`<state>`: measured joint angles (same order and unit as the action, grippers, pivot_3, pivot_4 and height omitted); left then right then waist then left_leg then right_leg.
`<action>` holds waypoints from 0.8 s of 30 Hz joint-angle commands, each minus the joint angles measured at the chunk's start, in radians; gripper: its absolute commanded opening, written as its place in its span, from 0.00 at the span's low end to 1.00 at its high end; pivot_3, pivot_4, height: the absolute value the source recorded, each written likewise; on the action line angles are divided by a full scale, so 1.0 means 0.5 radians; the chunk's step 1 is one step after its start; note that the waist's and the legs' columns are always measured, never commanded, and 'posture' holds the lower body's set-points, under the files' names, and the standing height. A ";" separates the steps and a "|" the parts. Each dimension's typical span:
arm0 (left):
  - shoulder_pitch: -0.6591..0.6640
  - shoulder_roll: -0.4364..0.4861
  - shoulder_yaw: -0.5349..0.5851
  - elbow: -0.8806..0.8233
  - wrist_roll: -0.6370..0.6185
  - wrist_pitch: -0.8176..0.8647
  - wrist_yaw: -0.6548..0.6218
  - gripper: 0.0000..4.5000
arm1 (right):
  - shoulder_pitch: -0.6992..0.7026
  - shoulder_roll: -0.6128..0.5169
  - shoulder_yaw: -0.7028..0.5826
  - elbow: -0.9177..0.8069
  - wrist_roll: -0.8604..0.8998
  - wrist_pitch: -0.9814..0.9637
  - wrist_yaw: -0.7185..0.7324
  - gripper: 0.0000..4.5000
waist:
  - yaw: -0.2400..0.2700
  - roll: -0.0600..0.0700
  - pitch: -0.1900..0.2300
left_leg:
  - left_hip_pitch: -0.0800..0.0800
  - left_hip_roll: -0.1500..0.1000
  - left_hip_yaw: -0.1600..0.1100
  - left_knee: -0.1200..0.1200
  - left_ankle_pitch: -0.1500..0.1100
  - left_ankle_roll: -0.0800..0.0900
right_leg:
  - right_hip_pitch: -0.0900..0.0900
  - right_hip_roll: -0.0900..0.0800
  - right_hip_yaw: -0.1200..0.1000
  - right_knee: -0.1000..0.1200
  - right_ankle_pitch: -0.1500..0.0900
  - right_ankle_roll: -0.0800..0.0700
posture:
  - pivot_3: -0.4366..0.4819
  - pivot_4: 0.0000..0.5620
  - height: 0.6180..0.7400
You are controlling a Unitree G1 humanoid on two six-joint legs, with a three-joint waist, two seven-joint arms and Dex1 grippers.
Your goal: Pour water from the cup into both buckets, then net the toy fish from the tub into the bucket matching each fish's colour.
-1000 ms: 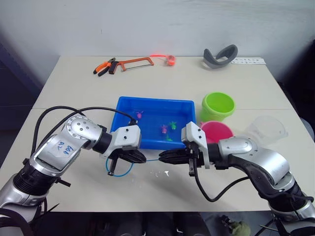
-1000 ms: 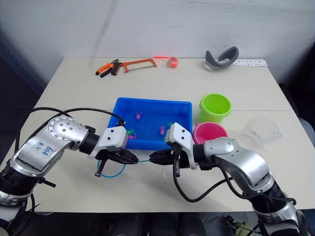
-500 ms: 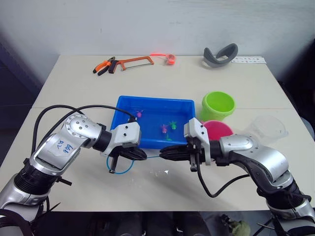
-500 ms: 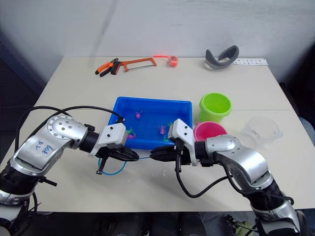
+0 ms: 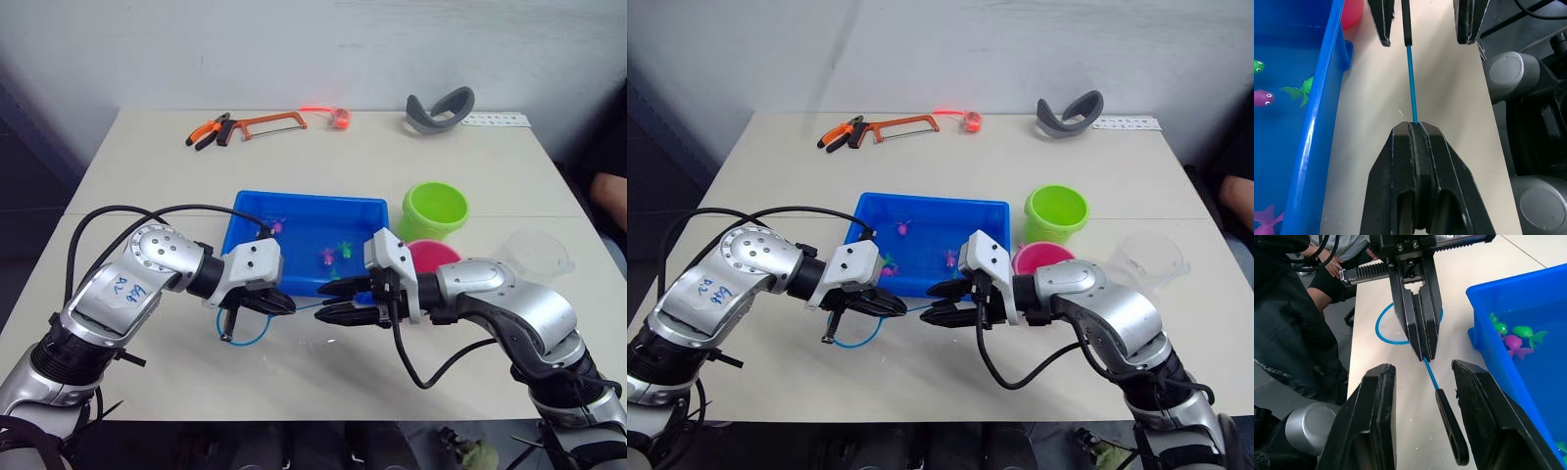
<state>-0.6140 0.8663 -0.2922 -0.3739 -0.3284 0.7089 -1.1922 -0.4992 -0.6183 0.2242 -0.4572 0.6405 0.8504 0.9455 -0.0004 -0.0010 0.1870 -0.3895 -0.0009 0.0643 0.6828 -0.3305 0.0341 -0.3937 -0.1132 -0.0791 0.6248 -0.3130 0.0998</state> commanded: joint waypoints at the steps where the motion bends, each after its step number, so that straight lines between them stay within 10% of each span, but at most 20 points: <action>1: -0.028 -0.001 0.038 -0.032 -0.018 0.001 0.001 0.00 | 0.016 0.022 -0.024 -0.036 0.040 -0.003 -0.011 0.44 | 0.000 0.000 0.000 | 0.000 0.000 0.000 0.000 0.000 0.000 | 0.000 0.000 0.000 0.000 0.000 0.000 | 0.48 0.27 1.00; 13: -0.024 -0.005 0.027 -0.047 -0.023 0.010 -0.007 0.00 | 0.054 0.057 -0.008 -0.003 0.011 -0.031 -0.021 0.44 | 0.000 0.000 0.000 | 0.000 0.000 0.000 0.000 0.000 0.000 | 0.000 0.001 0.000 0.001 0.000 0.000 | 0.48 0.27 1.00; 17: -0.021 -0.001 0.026 -0.052 -0.021 0.011 -0.010 0.00 | 0.065 0.072 -0.012 0.008 0.014 -0.045 -0.017 0.04 | 0.000 0.000 0.000 | 0.000 0.000 0.000 0.000 0.000 0.000 | 0.000 0.001 0.000 0.001 0.000 0.000 | 0.48 0.27 1.00; 24: -0.013 -0.043 0.118 -0.037 -0.055 0.018 0.058 0.00 | 0.066 0.060 0.006 0.022 -0.017 -0.110 0.025 0.02 | 0.000 0.000 0.000 | 0.000 -0.001 0.001 0.000 0.000 0.000 | 0.000 0.001 0.000 0.001 0.000 0.000 | 0.48 0.27 1.00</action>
<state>-0.6129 0.8589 -0.2869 -0.3775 -0.3332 0.7201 -1.1888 -0.4655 -0.5884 0.2272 -0.4266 0.6216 0.8225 0.9355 -0.0003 -0.0010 0.1870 -0.3893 -0.0012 0.0645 0.6830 -0.3304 0.0342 -0.3938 -0.1128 -0.0790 0.6253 -0.3129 0.0999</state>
